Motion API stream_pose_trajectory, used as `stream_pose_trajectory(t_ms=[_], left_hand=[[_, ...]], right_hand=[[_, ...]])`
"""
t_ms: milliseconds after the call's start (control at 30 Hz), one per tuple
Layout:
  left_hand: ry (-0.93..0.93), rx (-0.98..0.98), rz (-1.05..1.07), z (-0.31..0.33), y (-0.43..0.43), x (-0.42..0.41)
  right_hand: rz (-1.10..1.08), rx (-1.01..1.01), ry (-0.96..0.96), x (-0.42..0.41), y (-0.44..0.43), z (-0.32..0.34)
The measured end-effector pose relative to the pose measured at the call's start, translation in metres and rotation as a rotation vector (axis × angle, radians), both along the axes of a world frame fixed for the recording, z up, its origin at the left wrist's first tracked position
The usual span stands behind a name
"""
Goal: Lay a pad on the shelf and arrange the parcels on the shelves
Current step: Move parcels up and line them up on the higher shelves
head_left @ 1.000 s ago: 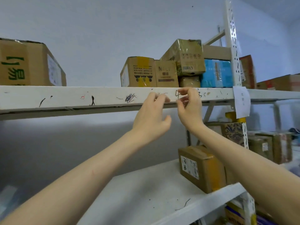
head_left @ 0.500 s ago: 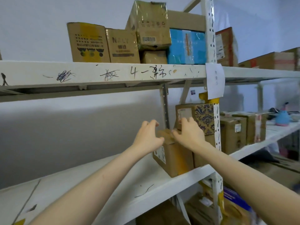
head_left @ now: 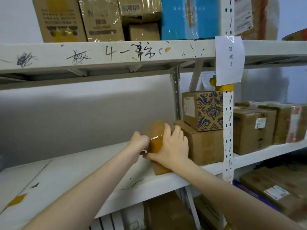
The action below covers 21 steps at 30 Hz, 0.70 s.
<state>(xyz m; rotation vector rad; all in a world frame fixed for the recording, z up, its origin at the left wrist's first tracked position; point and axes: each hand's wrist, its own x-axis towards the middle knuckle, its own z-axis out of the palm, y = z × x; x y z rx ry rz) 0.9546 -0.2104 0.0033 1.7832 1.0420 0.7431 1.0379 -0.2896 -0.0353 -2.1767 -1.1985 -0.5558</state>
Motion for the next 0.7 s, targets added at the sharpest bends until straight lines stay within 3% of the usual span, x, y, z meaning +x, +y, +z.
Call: stream_pose_trajectory(t_ms=[167,233,400,500,600,700], left_hand=[[-0.044,-0.073,0.028,0.000,-0.002,-0.020],[0.001,-0.008,-0.018,0.001,0.001,-0.034],[0.523,0.390,-0.080,0.012,0.018,-0.076],[0.684,0.517,-0.111,0.028,0.017,-0.106],[0.649,0.599,-0.349,0.048,0.014,-0.148],[0.470,0.415,-0.563,0.060,0.006,-0.189]], right_hand=[[0.092,0.134,0.156,-0.009,0.022,-0.013],[0.155,0.170,0.165,-0.010,0.023,-0.014],[0.450,0.237,0.169,-0.025,0.007,0.006],[0.619,0.234,0.244,-0.046,-0.001,0.023],[0.776,0.206,0.291,-0.079,-0.006,0.040],[0.926,0.109,0.356,-0.103,-0.014,0.057]])
